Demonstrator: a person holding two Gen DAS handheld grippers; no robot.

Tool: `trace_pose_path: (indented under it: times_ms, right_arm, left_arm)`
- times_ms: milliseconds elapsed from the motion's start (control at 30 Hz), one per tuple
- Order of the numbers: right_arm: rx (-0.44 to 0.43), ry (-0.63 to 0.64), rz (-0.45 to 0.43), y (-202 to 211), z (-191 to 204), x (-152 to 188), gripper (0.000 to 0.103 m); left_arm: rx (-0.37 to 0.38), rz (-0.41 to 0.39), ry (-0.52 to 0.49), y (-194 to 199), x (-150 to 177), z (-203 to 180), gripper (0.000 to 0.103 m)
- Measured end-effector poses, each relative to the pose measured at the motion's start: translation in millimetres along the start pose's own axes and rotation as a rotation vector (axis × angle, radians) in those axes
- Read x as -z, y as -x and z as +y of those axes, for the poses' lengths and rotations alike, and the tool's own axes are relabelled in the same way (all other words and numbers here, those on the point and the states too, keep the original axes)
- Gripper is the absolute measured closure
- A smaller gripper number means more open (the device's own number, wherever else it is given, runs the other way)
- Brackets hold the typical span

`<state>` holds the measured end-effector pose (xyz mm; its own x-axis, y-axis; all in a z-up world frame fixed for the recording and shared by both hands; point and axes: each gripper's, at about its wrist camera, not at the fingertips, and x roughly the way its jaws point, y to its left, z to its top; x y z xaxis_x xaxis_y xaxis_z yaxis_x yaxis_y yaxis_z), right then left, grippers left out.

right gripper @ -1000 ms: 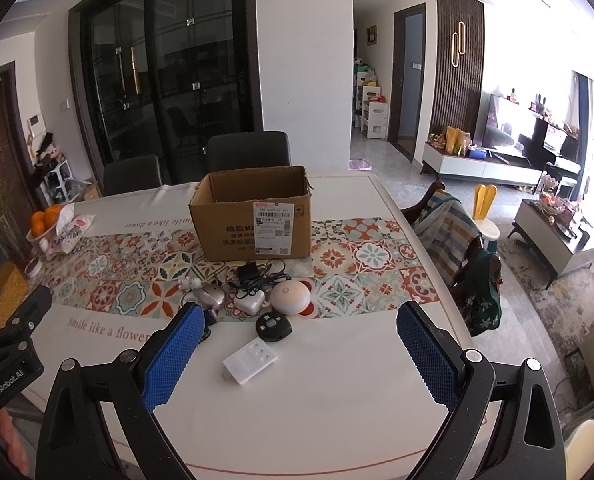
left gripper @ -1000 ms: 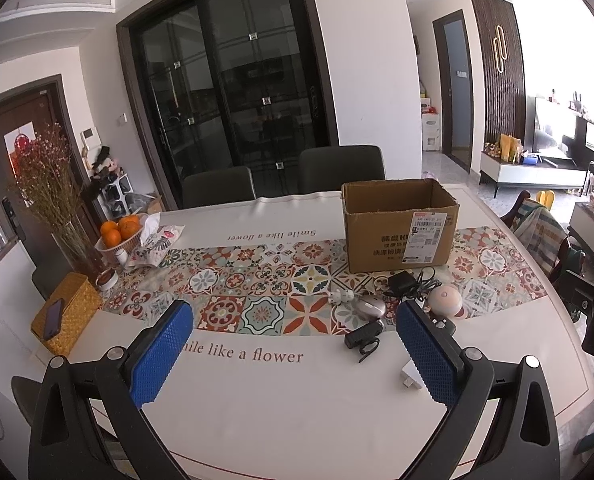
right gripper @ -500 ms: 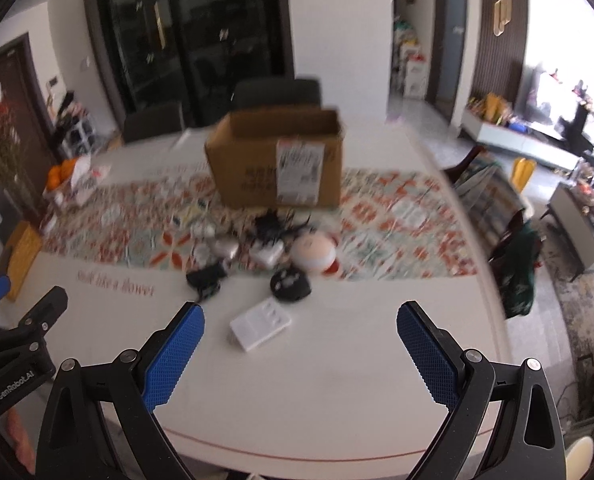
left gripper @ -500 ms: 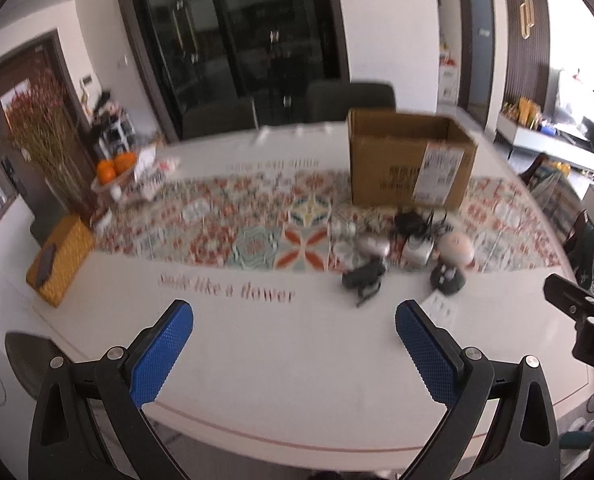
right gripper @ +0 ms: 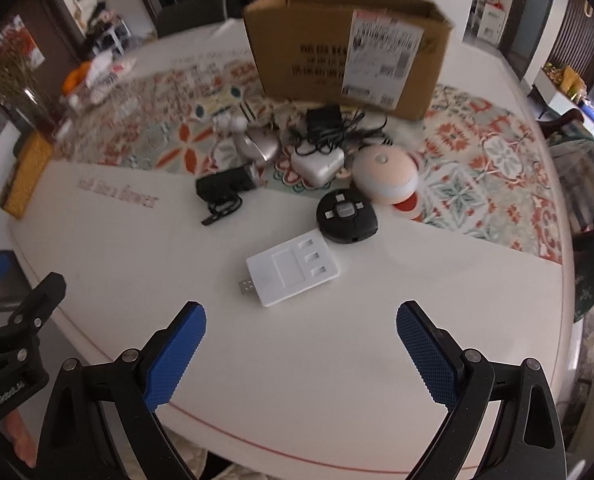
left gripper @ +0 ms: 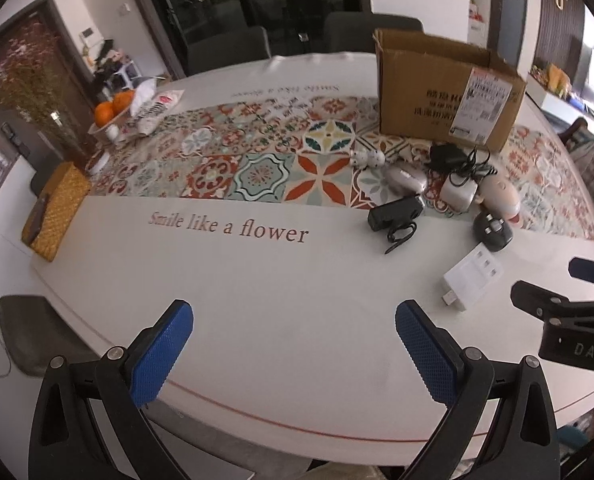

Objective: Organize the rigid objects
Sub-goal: 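Lower the right tool onto the white power bank and close on it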

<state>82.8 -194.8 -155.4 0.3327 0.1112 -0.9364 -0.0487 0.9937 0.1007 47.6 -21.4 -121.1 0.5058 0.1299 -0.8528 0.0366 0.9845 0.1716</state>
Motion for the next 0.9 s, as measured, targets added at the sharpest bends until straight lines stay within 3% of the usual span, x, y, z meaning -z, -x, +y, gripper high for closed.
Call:
trace_pose_path:
  times_ms: [400,900]
  right_arm:
    - [0.04,-0.019,0.198,-74.9,11.4,-30.2,0.007]
    - [0.05,0.034,0.318,-114.4,11.0,-38.8,0.01]
  left_arm:
    - [0.108,0.101,-0.131,-73.4,-36.5,-7.5,0.0]
    - [0.1,0.206,-0.118,-112.9,-47.7,-14.6,0.0]
